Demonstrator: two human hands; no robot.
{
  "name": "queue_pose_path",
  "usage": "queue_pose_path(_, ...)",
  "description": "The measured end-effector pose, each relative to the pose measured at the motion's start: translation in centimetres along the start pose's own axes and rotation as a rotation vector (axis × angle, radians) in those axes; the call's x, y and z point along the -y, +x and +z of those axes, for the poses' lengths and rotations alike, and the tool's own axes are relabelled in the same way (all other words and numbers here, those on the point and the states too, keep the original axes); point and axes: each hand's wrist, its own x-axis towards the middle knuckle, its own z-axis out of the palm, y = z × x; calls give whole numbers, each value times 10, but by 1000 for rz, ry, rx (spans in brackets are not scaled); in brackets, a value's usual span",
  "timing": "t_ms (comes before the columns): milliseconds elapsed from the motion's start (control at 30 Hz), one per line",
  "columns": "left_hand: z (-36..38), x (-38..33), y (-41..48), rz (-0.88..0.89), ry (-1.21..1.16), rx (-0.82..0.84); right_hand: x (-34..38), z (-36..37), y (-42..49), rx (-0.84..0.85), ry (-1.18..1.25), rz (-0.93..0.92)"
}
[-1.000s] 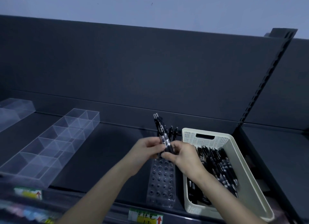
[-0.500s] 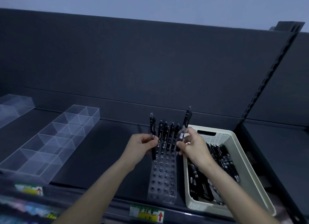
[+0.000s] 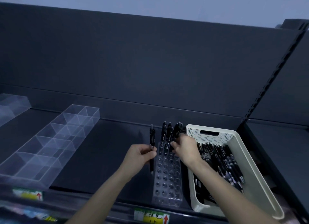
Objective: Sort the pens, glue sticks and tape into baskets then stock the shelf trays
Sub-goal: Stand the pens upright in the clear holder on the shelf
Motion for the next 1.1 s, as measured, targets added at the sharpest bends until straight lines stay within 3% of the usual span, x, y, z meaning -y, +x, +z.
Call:
queue_pose_path(133, -1, 3, 3, -10, 4, 11, 2, -3, 2, 21, -127, 36)
queue_pose_path(767, 0, -1, 7, 49, 49, 28, -3, -4, 3, -11, -110, 3)
queue_pose_path(967, 12, -13, 5, 113, 79, 85, 4, -34, -18, -54, 222, -77)
queue_pose_path(1100, 28, -22, 4, 158, 148, 210, 14, -44, -28, -22, 356, -150)
